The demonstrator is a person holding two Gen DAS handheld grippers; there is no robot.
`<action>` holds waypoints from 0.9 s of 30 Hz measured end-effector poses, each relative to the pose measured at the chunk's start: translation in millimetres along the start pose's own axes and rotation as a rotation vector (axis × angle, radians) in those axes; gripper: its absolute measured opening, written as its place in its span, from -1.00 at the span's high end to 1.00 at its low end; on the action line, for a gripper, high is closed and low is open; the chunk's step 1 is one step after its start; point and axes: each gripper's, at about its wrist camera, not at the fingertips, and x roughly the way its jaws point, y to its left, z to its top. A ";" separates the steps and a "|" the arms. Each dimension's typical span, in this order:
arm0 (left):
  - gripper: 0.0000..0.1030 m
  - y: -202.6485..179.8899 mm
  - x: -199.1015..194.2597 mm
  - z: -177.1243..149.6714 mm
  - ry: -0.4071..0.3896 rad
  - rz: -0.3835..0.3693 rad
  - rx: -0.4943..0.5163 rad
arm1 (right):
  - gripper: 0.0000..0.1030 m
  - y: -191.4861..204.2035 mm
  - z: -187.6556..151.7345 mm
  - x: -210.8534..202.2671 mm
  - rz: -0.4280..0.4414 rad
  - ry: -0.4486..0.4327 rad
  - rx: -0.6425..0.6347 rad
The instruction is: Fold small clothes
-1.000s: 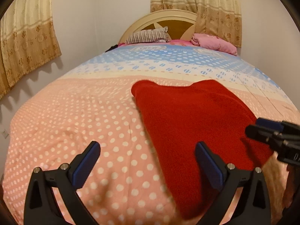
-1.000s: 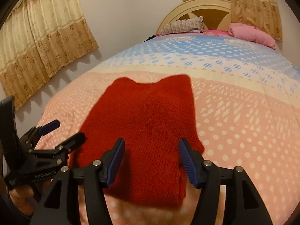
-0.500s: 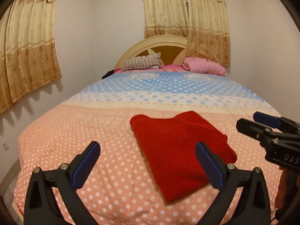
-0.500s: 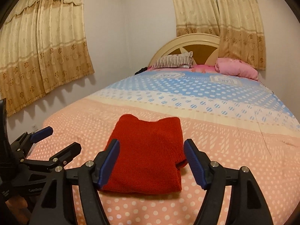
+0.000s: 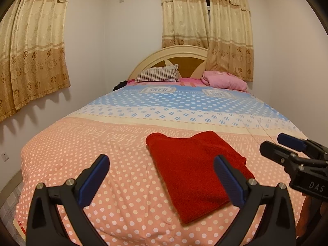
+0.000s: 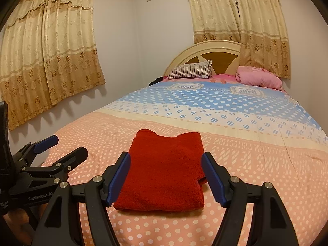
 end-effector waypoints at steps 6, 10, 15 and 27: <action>-1.00 -0.1 -1.2 -1.5 0.001 0.002 0.001 | -0.40 -0.5 -1.2 -1.5 0.005 0.001 0.013; -1.00 -0.1 -1.4 -1.4 0.002 0.002 0.003 | -0.40 -3.0 -2.3 -0.9 0.011 0.005 0.022; -1.00 0.0 -1.0 -1.7 0.004 0.001 0.004 | -0.40 -5.6 -2.8 1.1 0.017 0.006 0.024; -1.00 -0.1 -0.6 -1.9 0.004 0.002 0.004 | -0.41 -7.0 -2.6 -3.2 0.027 -0.009 0.023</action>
